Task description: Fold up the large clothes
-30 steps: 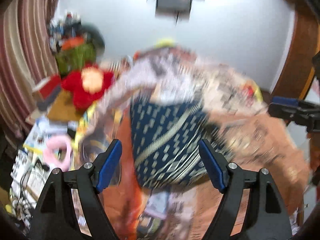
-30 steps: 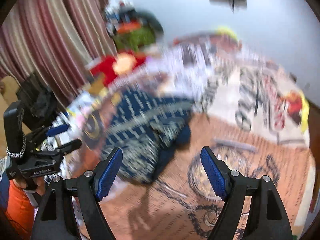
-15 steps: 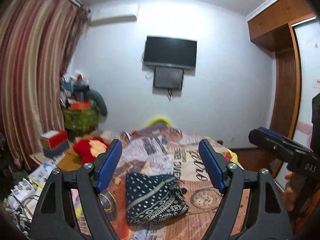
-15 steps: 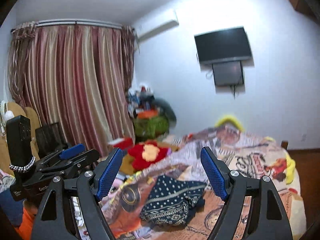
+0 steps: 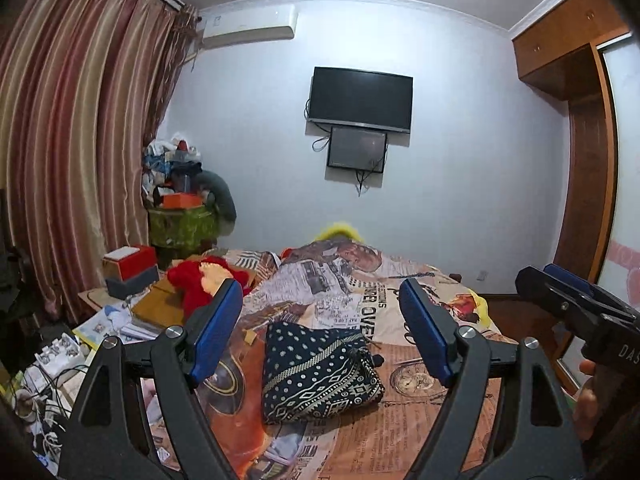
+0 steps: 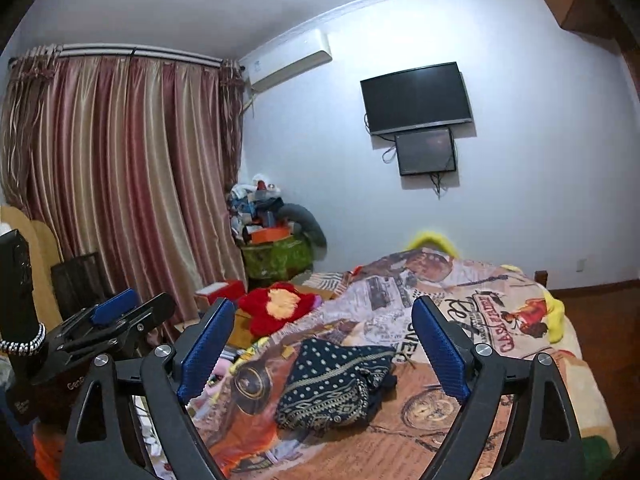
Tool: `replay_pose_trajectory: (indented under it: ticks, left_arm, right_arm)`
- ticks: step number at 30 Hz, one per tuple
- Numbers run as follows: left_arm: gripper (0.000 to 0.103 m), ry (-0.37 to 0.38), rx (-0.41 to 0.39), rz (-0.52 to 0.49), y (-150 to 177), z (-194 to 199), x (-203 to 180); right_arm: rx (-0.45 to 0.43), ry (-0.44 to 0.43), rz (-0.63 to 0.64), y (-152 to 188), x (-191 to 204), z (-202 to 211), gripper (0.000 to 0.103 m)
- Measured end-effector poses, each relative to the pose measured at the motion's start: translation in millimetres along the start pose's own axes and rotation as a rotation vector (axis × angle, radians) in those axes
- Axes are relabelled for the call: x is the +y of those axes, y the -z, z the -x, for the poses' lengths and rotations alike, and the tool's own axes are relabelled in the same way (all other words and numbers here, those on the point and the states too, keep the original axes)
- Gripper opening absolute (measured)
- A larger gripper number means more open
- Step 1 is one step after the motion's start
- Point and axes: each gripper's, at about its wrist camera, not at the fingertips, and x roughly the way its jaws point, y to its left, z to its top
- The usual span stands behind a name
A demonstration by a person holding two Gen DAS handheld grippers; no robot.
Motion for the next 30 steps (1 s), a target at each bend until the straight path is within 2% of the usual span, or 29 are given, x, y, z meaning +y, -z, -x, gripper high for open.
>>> replay_pose_trajectory:
  ticks: [26,30]
  left_arm:
    - [0.084,0.013,-0.003,-0.031,5,-1,-7]
    - [0.087,0.011,-0.011,-0.035,5,-1,-6]
  right_arm:
    - [0.032,-0.009,-0.001,9,1,-10,0.090]
    - [0.031,-0.010,-0.001,8,0,-9,0.090]
